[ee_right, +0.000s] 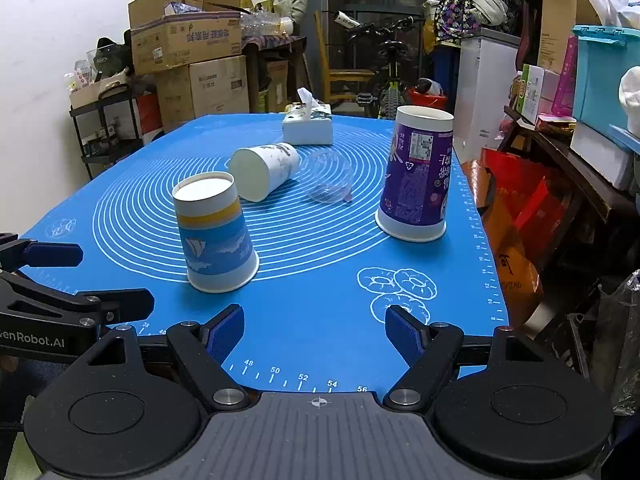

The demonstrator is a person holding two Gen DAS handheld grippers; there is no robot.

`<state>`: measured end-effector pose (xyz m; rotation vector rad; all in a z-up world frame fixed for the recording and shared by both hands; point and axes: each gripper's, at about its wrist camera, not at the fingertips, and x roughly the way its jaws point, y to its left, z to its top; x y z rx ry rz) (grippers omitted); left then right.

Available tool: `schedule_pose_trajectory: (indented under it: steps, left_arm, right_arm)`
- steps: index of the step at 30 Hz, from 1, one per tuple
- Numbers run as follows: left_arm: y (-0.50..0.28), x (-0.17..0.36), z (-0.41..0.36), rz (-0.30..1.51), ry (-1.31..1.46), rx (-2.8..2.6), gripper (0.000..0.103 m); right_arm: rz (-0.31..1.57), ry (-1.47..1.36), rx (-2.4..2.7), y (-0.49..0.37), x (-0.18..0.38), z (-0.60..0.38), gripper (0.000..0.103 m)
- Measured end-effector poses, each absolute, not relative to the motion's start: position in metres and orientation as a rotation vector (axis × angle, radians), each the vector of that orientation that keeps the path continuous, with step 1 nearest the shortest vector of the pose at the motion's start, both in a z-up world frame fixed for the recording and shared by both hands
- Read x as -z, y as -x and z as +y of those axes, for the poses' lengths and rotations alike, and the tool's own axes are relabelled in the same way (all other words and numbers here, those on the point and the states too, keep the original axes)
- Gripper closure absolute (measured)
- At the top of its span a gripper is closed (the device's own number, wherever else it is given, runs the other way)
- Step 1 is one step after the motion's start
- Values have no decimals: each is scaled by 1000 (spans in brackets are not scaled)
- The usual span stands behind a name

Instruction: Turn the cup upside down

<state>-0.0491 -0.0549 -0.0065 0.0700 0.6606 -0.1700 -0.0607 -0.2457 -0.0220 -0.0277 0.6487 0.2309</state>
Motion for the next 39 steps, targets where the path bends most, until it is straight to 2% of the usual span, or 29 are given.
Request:
schedule_pose_trajectory:
  steps: [39]
  left_arm:
    - [49, 8, -60, 660, -71, 168, 4]
  right_arm:
    - [650, 28, -226, 62, 23, -247, 22]
